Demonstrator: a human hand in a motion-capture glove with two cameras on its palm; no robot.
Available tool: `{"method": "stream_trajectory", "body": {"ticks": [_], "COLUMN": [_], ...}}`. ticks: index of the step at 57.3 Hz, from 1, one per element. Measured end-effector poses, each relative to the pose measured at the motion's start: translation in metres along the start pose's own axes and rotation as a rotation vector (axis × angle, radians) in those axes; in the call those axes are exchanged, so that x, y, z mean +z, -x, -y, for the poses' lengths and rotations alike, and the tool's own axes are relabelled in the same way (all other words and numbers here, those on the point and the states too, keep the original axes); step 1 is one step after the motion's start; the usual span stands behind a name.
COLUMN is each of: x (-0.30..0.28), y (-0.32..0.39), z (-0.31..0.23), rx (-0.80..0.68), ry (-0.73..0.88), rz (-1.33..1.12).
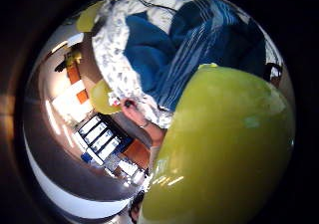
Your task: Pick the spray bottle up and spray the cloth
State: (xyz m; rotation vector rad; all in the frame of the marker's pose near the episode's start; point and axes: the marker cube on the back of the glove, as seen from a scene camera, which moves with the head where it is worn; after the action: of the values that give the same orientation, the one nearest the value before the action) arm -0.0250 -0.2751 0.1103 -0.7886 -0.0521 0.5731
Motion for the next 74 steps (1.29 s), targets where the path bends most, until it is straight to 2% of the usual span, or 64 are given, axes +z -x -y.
{"method": "stream_trajectory", "body": {"ticks": [16, 21, 27, 31, 38, 50, 55, 60, 66, 74], "x": [0.041, 0.032, 0.003, -0.022, -0.07, -0.106, -0.101, -0.09, -0.069, -0.007], "y": [0.003, 0.007, 0.021, 0.035, 0.077, 0.146, 0.182, 0.226, 0.251, 0.291], "z": [0.031, 0.028, 0.016, 0.003, -0.021, -0.043, -0.047, -0.042, -0.005, 0.03], "rx": [0.081, 0.07, 0.01, -0.064, -0.289, -0.66, -0.837, -0.975, -1.022, -1.095], "ry": [0.135, 0.114, 0.015, -0.052, -0.201, -0.391, -0.422, -0.467, -0.553, -0.576], "rz": [-0.114, -0.092, -0.016, 0.059, 0.266, 0.572, 0.693, 0.915, 1.031, 1.041]}}
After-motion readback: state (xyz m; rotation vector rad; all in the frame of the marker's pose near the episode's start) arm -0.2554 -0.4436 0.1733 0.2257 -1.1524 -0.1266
